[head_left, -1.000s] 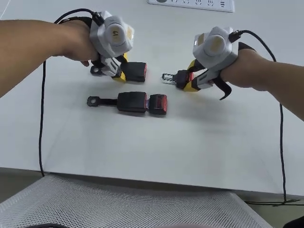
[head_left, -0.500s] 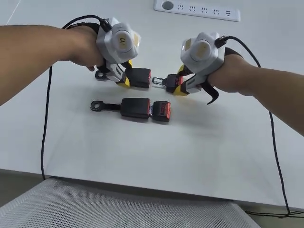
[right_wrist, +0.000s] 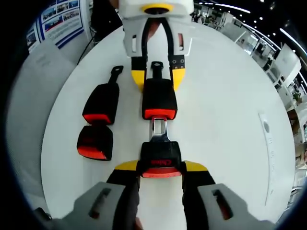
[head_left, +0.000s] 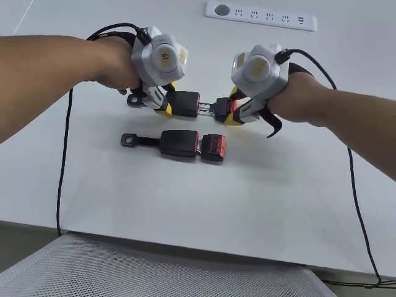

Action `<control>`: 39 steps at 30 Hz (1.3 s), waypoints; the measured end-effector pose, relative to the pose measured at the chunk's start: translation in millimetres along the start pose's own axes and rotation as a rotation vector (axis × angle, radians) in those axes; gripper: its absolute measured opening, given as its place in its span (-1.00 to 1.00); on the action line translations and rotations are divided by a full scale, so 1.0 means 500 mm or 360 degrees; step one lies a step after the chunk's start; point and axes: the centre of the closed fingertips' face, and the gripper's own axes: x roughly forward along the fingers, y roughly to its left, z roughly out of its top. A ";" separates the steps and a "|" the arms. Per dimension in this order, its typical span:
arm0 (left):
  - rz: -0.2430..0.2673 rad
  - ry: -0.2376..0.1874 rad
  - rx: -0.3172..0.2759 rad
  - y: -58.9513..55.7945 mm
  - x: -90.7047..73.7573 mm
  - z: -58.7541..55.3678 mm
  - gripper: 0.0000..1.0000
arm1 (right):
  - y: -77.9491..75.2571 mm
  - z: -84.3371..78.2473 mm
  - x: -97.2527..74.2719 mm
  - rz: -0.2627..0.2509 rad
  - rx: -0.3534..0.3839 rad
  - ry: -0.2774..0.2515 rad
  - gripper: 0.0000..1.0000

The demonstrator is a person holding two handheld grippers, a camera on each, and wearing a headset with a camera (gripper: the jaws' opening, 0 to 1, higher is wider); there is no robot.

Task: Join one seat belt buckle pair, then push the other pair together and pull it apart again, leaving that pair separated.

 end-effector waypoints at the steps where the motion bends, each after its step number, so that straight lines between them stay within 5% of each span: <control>1: 0.0000 0.0004 0.0005 -0.002 -0.001 0.001 -0.38 | 0.000 0.000 0.000 -0.0001 0.0000 -0.0003 -0.33; 14: 0.0001 0.0006 0.0010 0.002 0.002 -0.002 -0.38 | -0.003 0.026 0.012 0.0013 0.0015 -0.0084 -0.34; 39: -0.0019 -0.0025 0.0023 -0.002 -0.001 -0.001 -0.40 | -0.006 0.042 0.023 0.0033 -0.0003 -0.0093 -0.38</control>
